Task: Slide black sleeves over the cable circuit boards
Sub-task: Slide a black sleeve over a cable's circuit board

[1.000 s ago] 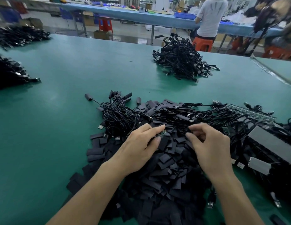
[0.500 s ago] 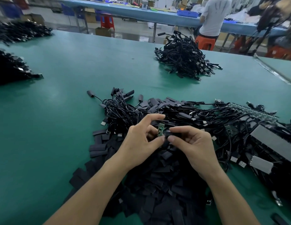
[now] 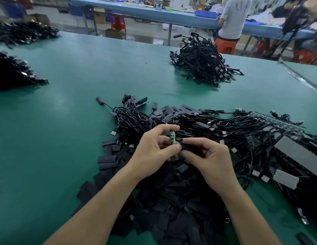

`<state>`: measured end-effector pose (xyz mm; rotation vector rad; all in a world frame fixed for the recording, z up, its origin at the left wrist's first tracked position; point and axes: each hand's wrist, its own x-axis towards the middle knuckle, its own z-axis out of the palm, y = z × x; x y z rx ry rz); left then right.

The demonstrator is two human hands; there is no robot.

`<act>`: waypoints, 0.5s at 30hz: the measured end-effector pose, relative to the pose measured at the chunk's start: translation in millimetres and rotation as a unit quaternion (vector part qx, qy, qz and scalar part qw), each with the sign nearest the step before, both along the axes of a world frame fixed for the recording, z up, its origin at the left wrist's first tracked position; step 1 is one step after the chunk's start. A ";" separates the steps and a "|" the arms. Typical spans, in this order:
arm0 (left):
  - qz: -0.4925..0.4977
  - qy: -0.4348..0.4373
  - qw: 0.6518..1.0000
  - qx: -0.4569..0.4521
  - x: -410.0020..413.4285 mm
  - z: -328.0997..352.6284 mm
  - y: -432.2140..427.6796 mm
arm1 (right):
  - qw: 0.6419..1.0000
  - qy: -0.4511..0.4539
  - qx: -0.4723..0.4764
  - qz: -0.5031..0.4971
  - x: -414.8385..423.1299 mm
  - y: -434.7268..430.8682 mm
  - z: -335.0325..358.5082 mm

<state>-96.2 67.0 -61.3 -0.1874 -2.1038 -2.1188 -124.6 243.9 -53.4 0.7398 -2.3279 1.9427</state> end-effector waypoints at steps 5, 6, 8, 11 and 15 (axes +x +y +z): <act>0.000 -0.004 1.000 -0.002 -1.3 -1.3 -2.0 | 0.989 0.110 0.093 -0.038 1.2 1.1 0.7; -0.001 -0.005 1.000 0.000 -1.4 -1.4 -1.9 | 0.987 0.120 0.101 -0.042 1.3 1.5 1.4; 0.005 -0.011 1.000 0.006 -1.9 -1.8 -1.5 | 0.986 0.118 0.109 -0.049 0.8 2.5 2.4; 0.014 -0.011 1.000 -0.001 -3.1 -3.1 -1.7 | 0.984 0.113 0.117 -0.069 -1.4 4.4 1.4; 0.024 0.002 1.000 -0.020 -2.2 -2.4 -0.5 | 0.988 0.085 0.103 -0.083 -1.8 6.2 3.5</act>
